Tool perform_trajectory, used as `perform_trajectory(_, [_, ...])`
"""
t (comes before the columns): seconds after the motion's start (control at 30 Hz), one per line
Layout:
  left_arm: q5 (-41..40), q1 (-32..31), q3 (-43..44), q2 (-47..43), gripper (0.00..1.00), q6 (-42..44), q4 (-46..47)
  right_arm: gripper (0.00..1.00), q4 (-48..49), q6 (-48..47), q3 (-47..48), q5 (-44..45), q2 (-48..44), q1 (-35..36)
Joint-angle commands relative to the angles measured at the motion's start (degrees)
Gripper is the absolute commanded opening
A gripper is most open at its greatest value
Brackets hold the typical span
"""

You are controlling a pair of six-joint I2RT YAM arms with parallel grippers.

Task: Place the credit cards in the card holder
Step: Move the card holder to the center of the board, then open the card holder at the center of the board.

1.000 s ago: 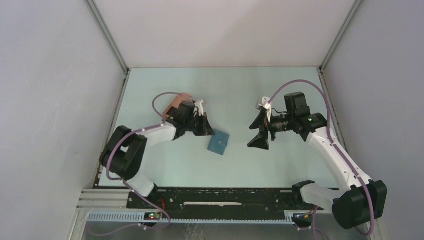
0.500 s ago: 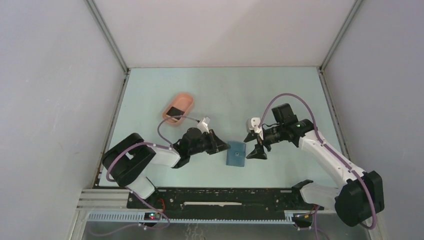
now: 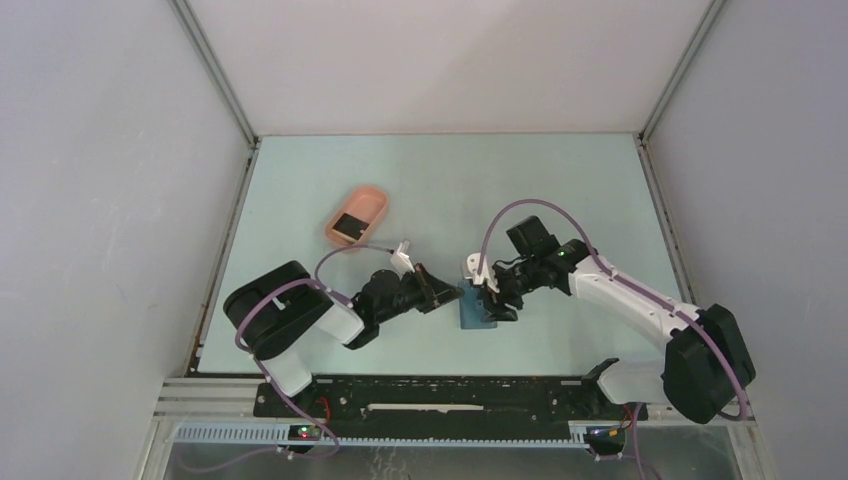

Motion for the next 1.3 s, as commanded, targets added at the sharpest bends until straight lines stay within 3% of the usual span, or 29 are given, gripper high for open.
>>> perform_trajectory(0.0, [-2.32,-0.77,0.07,-1.25,0.0,-0.55,3.14,0.61,6.12,4.75,-0.15,10.34,2.4,3.43])
perform_trajectory(0.37, [-3.98,-2.48,0.27,-2.25,0.0,-0.74,0.21,0.5,12.45,4.57,-2.76,26.07,6.09,10.23])
perform_trajectory(0.67, [-5.15,-2.51,-0.85,-2.76,0.0,-1.02,-0.28,0.49,12.82,5.54,-2.78,26.93,9.52,12.29])
perform_trajectory(1.03, [-8.91,-2.49,-4.0,-1.51,0.0,-1.52,2.54,0.07,9.01,3.22,-2.01,23.24,8.99,13.0])
perform_trajectory(1.27, [-8.99,-2.31,-4.79,1.58,0.0,-0.92,6.09,0.02,5.56,0.57,-1.99,20.29,5.56,8.33])
